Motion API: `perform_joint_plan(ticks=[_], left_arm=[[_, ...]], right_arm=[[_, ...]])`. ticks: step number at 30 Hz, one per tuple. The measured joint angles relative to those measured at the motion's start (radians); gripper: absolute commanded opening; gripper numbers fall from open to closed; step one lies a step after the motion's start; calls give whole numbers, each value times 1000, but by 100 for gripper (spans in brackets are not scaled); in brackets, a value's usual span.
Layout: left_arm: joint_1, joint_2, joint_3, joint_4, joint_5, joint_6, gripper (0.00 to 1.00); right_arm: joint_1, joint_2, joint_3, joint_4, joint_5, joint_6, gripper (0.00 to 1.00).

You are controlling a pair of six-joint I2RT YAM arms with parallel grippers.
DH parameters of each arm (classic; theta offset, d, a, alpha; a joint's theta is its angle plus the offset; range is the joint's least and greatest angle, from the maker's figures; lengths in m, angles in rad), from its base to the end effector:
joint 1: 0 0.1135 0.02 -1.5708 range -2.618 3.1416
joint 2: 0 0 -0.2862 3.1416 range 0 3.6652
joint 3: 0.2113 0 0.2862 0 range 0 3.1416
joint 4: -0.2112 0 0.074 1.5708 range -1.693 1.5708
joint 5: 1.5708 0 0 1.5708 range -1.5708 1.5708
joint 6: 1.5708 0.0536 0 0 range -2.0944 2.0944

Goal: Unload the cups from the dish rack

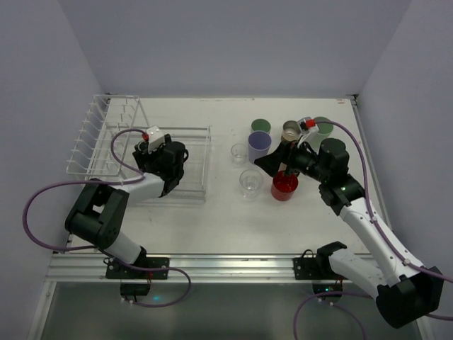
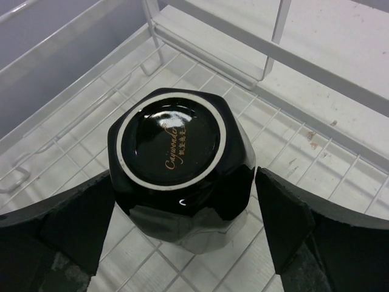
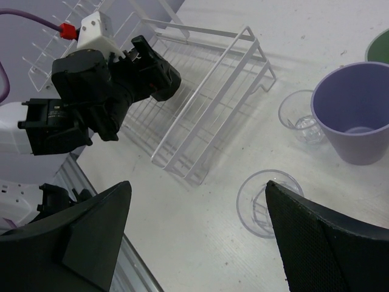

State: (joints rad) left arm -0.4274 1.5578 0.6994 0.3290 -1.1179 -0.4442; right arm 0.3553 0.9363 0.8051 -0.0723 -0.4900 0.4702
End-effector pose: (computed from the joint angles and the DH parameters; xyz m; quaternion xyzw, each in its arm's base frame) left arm 0.3191 -0.0924 0.1779 -0.2700 0.7332 0.2389 0.5766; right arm 0.2298 0.1122 0.3424 -0.1098 0.7596 0.4181 0.4859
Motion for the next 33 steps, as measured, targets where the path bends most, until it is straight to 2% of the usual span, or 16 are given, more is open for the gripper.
perform_joint_plan(ticks=[2,3,6,10,17,26,33], left_arm=[[2,0,0,14,7,8,82],[2,0,0,21,10,10,73],[2,-2,-2,34,26,16,61],[-16,-21,-17,40,46,24,53],[-114,-119,-34,24,127,64,39],[-138,-376,-34,-35,267,38,30],[-138,-586,-31,-95,515,-100,29]], right_arm=[[1,6,0,2,0,0,93],[3,10,0,5,0,0,92],[5,14,0,6,0,-1,90],[6,14,0,8,0,-1,89],[6,11,-11,35,4,10,89],[16,-1,-85,166,26,146,88],[108,35,-101,338,58,290,87]])
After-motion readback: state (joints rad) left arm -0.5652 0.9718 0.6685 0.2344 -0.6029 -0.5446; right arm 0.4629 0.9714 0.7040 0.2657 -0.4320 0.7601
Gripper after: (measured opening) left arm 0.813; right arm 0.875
